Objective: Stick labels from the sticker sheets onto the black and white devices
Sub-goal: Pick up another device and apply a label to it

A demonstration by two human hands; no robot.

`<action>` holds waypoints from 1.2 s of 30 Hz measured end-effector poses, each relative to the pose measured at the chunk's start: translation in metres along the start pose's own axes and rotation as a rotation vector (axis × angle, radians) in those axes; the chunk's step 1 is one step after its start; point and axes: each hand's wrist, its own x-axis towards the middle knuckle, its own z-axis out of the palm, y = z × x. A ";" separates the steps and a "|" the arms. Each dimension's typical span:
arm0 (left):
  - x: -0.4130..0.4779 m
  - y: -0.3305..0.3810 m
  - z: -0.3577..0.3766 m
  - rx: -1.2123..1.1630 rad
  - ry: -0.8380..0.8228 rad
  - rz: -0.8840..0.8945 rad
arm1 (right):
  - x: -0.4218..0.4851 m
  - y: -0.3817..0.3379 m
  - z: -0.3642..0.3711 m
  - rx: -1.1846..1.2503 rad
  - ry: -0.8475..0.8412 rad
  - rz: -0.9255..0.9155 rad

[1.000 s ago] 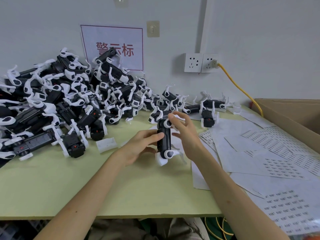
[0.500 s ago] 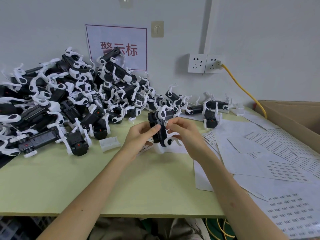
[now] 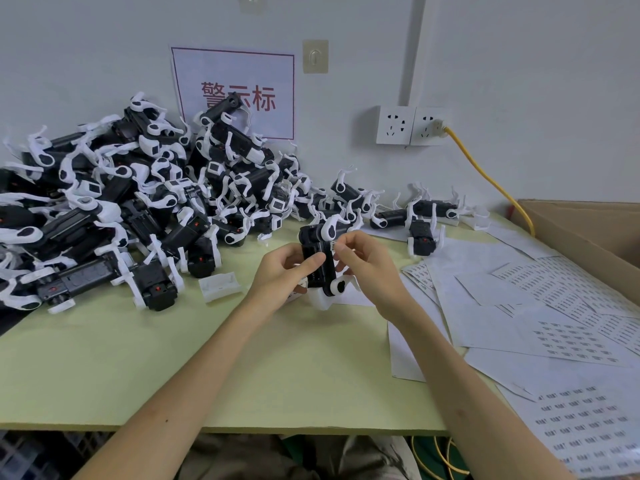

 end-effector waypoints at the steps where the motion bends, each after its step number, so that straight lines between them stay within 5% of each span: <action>1: 0.000 0.000 0.000 -0.002 0.001 -0.001 | 0.000 0.001 0.000 -0.013 0.000 -0.006; 36: -0.005 0.001 0.004 0.077 0.025 0.079 | 0.000 0.007 0.005 -0.050 0.110 0.060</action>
